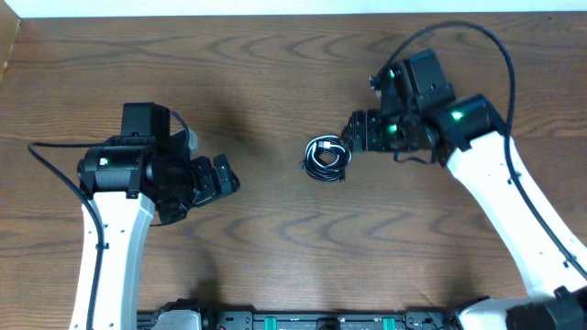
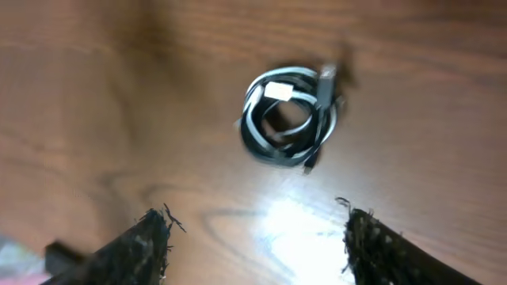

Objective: Untangle cables
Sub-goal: 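Raise the left arm slightly and move the right gripper over the cable coil, then lower the right gripper into the coil and pinch a black cable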

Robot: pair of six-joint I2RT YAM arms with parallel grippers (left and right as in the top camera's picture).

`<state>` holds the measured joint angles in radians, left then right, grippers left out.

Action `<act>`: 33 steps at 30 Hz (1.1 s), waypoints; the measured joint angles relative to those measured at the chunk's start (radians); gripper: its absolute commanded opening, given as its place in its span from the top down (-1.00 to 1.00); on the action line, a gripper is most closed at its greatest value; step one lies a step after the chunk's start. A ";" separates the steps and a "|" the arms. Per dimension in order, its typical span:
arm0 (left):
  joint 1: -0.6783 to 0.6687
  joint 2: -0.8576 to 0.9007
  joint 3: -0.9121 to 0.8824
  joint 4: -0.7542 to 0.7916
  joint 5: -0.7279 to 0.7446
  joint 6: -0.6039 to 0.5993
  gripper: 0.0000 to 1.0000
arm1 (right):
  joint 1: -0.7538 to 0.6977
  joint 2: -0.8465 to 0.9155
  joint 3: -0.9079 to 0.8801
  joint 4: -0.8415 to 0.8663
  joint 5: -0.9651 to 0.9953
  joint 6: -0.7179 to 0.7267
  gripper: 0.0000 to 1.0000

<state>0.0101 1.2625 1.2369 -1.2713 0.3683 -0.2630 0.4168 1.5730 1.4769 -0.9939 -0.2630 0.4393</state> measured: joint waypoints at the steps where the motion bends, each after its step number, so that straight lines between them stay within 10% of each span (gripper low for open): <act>1: 0.000 0.000 0.000 0.000 0.000 0.000 -0.96 | 0.003 0.018 0.001 -0.004 0.013 0.007 -0.26; 25: 0.000 0.000 0.000 -0.003 0.000 0.000 -0.96 | 0.073 0.417 -0.003 0.080 0.124 0.169 0.07; 33: 0.000 0.000 0.000 -0.003 0.000 0.000 -0.96 | 0.084 0.478 -0.004 0.098 0.133 0.207 0.56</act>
<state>0.0101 1.2629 1.2369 -1.2743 0.3687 -0.2630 0.5007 2.0506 1.4727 -0.8963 -0.1303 0.6460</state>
